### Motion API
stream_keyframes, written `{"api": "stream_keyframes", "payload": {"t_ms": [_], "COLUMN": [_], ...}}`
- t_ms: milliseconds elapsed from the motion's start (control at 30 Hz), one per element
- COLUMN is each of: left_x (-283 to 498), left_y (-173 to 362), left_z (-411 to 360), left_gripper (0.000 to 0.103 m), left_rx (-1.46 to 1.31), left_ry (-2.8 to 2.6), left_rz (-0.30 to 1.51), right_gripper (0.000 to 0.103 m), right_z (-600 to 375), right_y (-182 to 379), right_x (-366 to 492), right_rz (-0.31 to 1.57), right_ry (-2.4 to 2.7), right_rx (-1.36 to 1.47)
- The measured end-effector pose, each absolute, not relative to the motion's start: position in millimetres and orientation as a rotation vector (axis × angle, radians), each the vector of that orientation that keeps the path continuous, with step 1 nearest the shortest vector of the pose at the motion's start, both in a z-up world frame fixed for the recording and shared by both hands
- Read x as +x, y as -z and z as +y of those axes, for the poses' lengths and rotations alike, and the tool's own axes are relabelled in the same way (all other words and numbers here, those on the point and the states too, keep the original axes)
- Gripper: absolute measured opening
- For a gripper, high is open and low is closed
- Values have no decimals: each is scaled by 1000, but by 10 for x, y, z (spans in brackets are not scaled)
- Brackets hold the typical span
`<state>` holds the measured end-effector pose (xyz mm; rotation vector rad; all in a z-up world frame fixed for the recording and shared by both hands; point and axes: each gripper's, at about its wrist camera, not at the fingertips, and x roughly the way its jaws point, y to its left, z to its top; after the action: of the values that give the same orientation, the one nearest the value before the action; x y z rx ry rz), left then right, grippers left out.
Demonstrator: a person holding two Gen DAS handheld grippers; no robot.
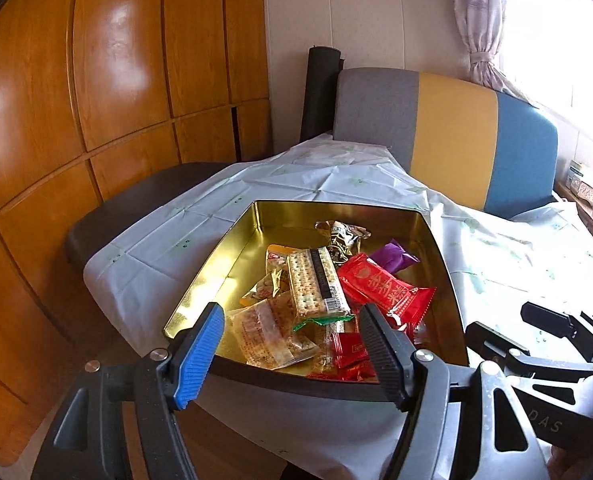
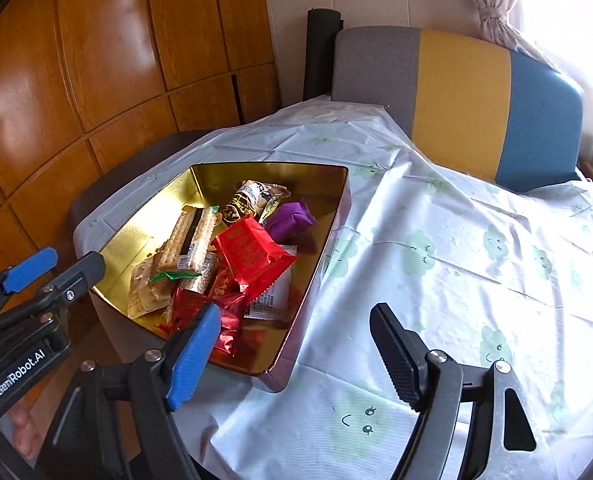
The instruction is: Organize snacks
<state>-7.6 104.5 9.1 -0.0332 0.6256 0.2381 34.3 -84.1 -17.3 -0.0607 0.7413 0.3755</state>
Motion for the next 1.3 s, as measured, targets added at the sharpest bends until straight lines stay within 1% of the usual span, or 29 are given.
{"api": "stream_keyframes", "payload": {"t_ms": [300,1300], "left_x": [-110,-124], "left_y": [-101,-111], "left_z": [1068,1109], "left_gripper": [71,71], "left_rx": [-35,-40], "left_ry": [-258,-266], "left_rz": [604,606], "right_gripper": [82,83], "right_z": [-839,-771], "right_y": [170,166], "right_x": [319,296], "right_rz": [736,725], "right_ry": [-362,-366], "right_rx": [-60,-77]}}
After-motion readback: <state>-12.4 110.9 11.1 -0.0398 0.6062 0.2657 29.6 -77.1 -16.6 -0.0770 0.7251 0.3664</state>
